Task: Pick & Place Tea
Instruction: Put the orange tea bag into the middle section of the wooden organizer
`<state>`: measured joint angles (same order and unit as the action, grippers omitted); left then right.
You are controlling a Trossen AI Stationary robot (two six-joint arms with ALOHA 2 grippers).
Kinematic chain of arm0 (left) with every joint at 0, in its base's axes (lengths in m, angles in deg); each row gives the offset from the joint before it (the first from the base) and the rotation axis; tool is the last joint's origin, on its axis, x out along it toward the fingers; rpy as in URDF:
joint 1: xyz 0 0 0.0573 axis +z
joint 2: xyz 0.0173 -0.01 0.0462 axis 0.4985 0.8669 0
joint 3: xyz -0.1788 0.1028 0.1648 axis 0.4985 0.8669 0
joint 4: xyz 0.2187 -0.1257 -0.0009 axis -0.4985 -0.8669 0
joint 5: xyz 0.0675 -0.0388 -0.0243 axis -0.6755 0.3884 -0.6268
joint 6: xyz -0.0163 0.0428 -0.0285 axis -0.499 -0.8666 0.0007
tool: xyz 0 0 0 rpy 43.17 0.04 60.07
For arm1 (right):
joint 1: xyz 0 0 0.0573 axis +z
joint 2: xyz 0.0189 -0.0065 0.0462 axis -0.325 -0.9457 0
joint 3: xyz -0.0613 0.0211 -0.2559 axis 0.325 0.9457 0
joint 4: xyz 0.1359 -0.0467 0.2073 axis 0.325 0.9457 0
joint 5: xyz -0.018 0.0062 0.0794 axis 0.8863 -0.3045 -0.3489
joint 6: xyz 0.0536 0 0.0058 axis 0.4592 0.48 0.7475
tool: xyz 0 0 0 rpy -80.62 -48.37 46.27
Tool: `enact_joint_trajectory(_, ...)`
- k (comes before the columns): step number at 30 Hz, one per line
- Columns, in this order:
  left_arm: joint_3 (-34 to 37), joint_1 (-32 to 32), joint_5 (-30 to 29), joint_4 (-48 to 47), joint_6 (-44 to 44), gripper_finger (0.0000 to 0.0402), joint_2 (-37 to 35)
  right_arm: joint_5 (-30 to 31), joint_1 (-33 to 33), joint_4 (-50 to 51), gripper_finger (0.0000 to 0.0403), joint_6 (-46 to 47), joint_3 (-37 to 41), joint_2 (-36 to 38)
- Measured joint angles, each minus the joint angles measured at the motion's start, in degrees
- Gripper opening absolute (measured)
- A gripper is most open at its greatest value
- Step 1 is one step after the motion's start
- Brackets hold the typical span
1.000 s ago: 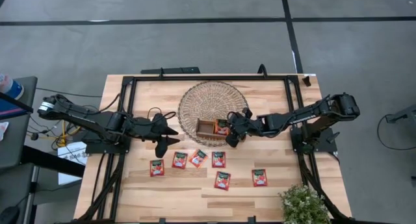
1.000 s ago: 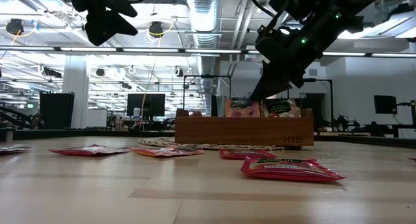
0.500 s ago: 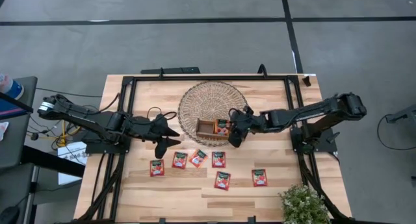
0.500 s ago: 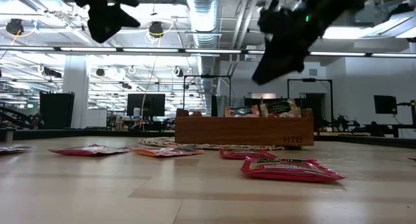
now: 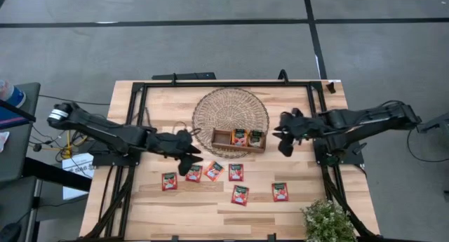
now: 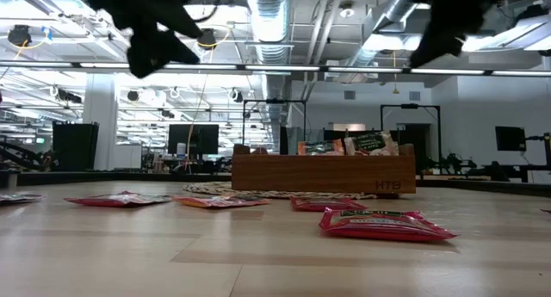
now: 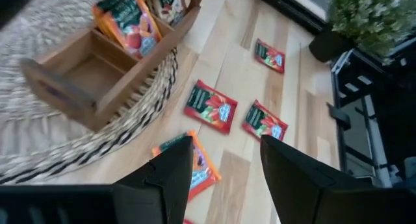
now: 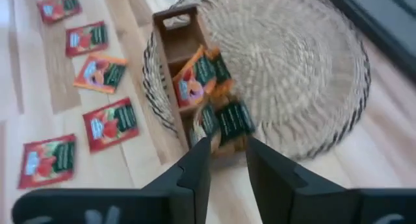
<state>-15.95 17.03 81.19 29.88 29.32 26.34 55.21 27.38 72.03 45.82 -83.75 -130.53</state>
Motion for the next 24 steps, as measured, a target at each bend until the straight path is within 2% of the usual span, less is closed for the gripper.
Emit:
enact_joint_trajectory(5, -0.34, 0.48, 0.03, 8.13, -4.31, 0.0172, 8.63, -0.05, 2.53, -6.54, 0.0087, 6.79, 8.41, 9.01)
enact_joint_trajectory(9, -4.61, 0.70, -0.09, 7.04, -13.25, 0.0172, 15.27, -0.09, 5.20, -14.61, 0.0087, 9.62, 13.32, 13.17)
enact_joint_trajectory(13, -11.19, 0.88, -0.23, 1.03, -24.10, 0.0172, 21.79, -0.13, 7.28, -17.83, 0.0088, 10.74, 15.10, 14.35)
enact_joint_trajectory(19, -21.16, 1.57, -2.65, -14.73, -38.17, 0.0172, 30.51, -0.09, 9.77, -20.15, 0.0088, 10.99, 15.06, 13.96)
enact_joint_trajectory(24, -25.95, 2.03, 2.64, -18.24, -44.29, 0.0172, 37.12, 0.83, 11.07, -20.72, 0.0088, 9.94, 15.05, 13.41)
